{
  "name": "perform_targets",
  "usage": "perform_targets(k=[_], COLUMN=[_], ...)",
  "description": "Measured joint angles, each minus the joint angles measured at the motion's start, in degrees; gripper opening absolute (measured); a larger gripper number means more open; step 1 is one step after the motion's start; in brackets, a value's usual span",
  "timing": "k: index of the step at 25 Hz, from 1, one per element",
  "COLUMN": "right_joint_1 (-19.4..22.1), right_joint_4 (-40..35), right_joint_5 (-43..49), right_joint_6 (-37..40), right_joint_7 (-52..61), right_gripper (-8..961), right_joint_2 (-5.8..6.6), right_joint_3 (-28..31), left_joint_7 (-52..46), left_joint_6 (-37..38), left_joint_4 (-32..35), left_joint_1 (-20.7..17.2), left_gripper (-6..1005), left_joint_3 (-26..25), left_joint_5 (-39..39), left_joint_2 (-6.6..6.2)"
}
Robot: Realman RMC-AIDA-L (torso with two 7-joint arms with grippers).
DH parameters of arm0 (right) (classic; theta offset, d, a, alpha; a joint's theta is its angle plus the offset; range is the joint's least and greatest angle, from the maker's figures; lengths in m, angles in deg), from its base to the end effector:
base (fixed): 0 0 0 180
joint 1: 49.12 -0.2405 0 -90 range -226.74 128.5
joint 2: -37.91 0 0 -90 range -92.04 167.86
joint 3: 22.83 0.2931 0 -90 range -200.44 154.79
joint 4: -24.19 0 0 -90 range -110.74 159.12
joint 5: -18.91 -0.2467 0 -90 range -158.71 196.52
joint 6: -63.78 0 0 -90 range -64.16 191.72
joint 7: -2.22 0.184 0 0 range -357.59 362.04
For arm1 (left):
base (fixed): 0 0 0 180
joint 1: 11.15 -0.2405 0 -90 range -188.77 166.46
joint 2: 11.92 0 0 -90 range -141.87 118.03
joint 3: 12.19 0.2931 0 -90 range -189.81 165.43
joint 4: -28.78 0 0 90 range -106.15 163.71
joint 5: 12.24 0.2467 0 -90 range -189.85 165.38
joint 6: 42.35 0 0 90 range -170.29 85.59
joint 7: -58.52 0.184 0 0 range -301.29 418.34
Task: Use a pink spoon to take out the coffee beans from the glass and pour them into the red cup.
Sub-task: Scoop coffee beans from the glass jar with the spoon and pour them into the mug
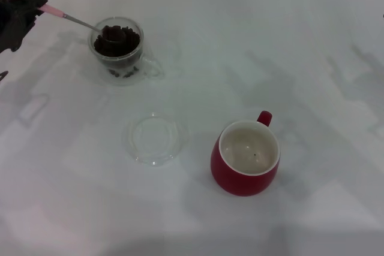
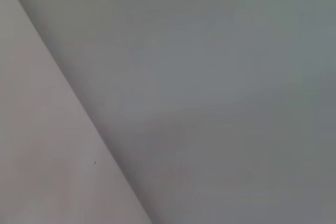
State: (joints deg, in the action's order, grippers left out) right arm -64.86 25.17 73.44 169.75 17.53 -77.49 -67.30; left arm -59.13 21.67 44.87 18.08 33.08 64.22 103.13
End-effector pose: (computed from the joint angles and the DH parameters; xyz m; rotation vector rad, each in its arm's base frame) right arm 0.3676 0.2827 0.0028 -1.6831 0.1401 1.0234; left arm -0.3633 0.4371 -0.0342 -1.5788 -1.8743 -1.2973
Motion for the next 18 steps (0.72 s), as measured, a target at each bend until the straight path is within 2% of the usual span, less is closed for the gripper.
perform_targets(k=[7, 18], right_joint_1=[-0.46, -1.42], right_joint_4=[-0.03, -0.10], right_joint_5=[0.04, 0.04], right_joint_6=[-0.18, -2.28], right_joint_7=[0.54, 0.30], right_gripper=[607, 607], right_joint_2=[-0.01, -0.09], right_joint_3=[0.00, 0.00], left_joint_7=[0.88, 0.60], left_joint_6=[2.44, 6.77], left_joint_4=[0.43, 0.18], left_joint_1=[-0.24, 1.48], left_gripper=[127, 128], left_joint_3=[0.28, 1.00], left_joint_5=[0.36, 4.02], left_joint_2=[-0.40, -0.43])
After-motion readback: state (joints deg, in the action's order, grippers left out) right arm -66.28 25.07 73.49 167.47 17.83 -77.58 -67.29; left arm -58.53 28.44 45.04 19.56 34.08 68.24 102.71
